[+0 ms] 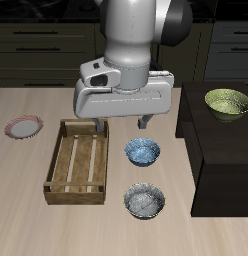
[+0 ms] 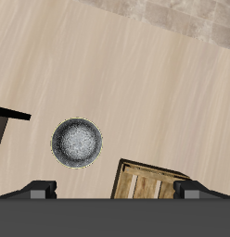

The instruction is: Place the black bowl and the blue bowl in the wooden tray

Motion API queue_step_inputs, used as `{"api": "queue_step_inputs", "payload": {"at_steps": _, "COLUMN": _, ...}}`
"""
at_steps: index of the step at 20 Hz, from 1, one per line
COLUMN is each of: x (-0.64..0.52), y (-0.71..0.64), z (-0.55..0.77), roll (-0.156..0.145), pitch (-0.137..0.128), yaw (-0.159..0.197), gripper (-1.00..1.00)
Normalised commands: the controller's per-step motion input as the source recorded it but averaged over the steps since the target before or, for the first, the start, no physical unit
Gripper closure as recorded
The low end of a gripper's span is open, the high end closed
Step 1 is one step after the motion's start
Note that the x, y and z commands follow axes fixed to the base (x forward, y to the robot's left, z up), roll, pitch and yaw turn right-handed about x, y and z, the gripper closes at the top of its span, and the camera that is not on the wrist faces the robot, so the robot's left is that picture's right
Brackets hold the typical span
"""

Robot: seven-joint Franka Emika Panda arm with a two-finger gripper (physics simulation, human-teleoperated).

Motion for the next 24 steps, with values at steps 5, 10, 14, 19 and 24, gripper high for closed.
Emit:
{"api": "queue_step_inputs", "payload": {"at_steps": 5, "x": 0.09, "y": 0.06, "z": -0.23, "roll": 0.011, "pitch": 0.02, "yaw": 0.009, "gripper": -1.0}}
{"api": "queue_step_inputs", "payload": {"at_steps": 10, "x": 0.08, "y": -0.04, "z": -0.23, "roll": -0.015, "pitch": -0.024, "yaw": 0.033, "gripper": -1.0}}
{"api": "queue_step_inputs", "payload": {"at_steps": 14, "x": 0.08, "y": -0.1, "z": -0.18, "roll": -0.018, "pitch": 0.008, "yaw": -0.043, "gripper": -1.0}}
{"api": "queue_step_inputs", "payload": {"at_steps": 19, "x": 0.08, "y": 0.06, "z": -0.35, "roll": -0.004, "pitch": 0.027, "yaw": 0.009, "gripper": -1.0}}
{"api": "queue_step_inputs", "payload": {"at_steps": 24, "x": 0.05, "y": 0.18, "z": -0.33, "roll": 0.026, "pitch": 0.038, "yaw": -0.008, "gripper": -1.0}}
